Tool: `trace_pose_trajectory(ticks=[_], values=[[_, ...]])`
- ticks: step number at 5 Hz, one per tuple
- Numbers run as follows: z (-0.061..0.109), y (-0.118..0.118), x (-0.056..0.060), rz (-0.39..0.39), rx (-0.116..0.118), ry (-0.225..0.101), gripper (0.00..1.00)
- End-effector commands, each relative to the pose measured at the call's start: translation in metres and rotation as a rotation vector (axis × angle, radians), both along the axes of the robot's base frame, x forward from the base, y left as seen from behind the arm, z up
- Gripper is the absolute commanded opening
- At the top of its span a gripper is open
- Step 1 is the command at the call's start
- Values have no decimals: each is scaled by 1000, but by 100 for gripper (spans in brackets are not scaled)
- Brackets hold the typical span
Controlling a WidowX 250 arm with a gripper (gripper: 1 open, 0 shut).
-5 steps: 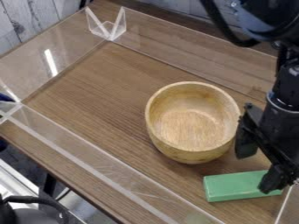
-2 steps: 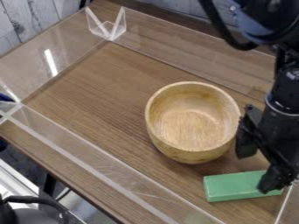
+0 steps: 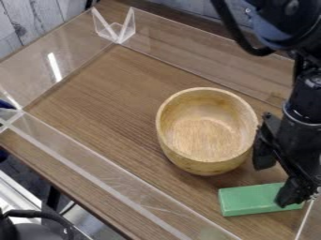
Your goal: Put the green block in the brown bowl
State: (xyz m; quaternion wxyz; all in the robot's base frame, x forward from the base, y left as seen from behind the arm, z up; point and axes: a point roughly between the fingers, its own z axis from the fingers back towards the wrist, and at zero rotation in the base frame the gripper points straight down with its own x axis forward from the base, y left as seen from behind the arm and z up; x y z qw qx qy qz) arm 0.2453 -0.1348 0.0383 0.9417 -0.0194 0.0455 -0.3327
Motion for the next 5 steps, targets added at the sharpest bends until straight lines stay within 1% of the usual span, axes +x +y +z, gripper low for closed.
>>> trace_pose_trajectory(ticks=[1, 2, 5], values=[[21, 0, 9, -1, -32, -82, 100], [28, 1, 9, -8, -36, -105, 100], [7, 6, 9, -9, -29, -81, 100]])
